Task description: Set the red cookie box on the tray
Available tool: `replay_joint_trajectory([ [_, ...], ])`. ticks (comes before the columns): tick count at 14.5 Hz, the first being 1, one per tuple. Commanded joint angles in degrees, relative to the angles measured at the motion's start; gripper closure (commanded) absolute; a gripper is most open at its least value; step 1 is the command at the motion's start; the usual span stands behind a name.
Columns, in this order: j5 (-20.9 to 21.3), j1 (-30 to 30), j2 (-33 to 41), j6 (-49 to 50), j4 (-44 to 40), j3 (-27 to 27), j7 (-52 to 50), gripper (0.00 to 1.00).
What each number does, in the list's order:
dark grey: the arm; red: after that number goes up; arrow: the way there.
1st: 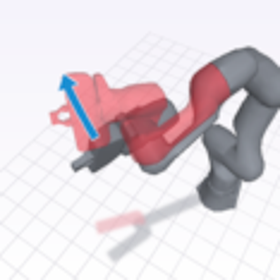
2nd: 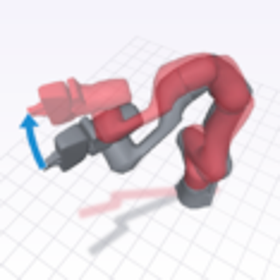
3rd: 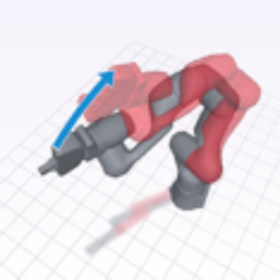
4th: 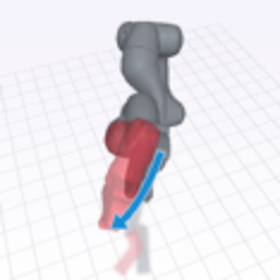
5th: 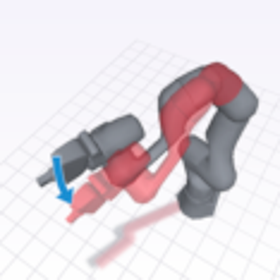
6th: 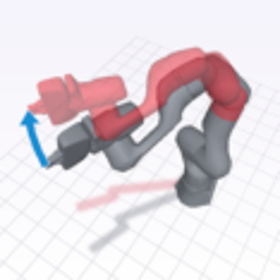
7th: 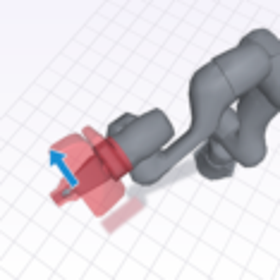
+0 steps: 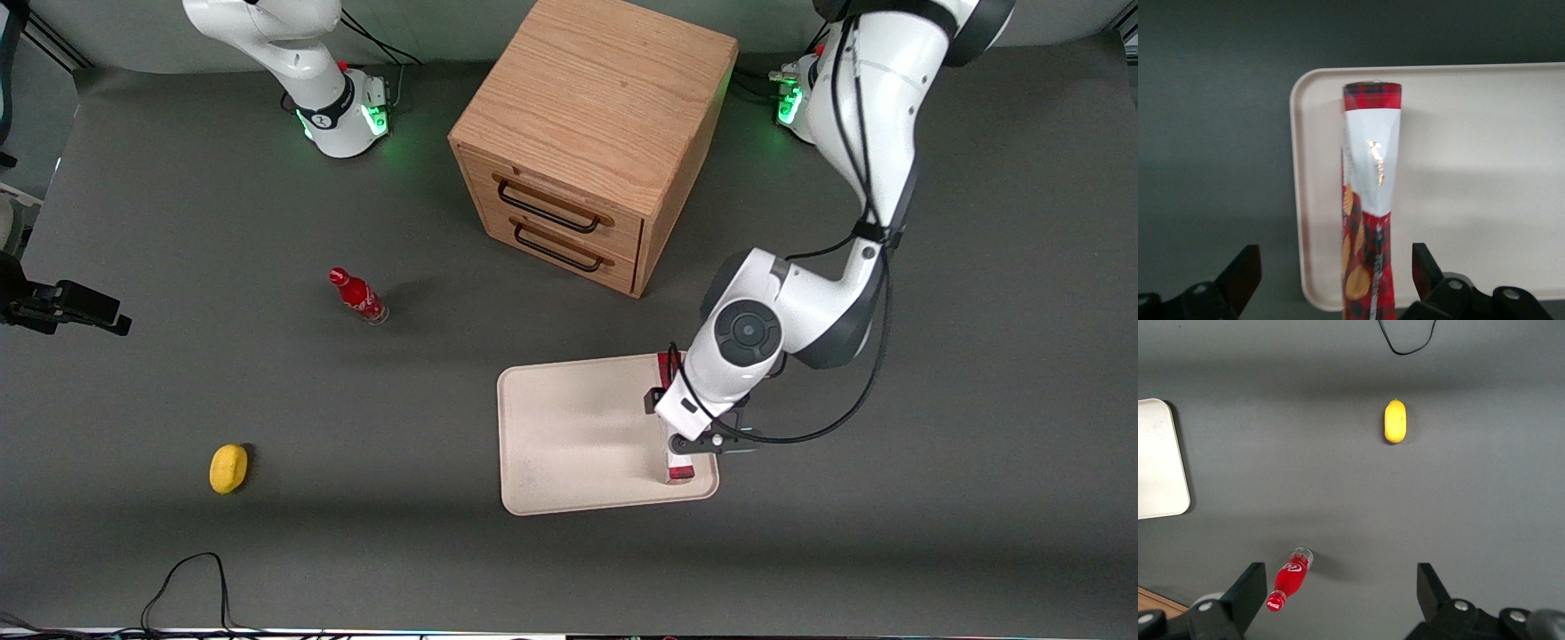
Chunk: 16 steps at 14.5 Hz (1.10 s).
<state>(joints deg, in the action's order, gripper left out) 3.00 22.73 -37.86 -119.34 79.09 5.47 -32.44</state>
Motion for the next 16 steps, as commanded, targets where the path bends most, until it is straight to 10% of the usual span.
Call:
replay_joint_trajectory([
  [1, 0.78, -2.59, 11.02, 3.93, 8.16, -0.11, 1.68, 0.00],
  [6, -0.36, -12.08, 26.41, 8.75, 21.18, -1.16, 15.82, 0.00],
  [16, -2.92, -9.19, 42.67, 20.39, 30.05, -19.97, 30.17, 0.00],
])
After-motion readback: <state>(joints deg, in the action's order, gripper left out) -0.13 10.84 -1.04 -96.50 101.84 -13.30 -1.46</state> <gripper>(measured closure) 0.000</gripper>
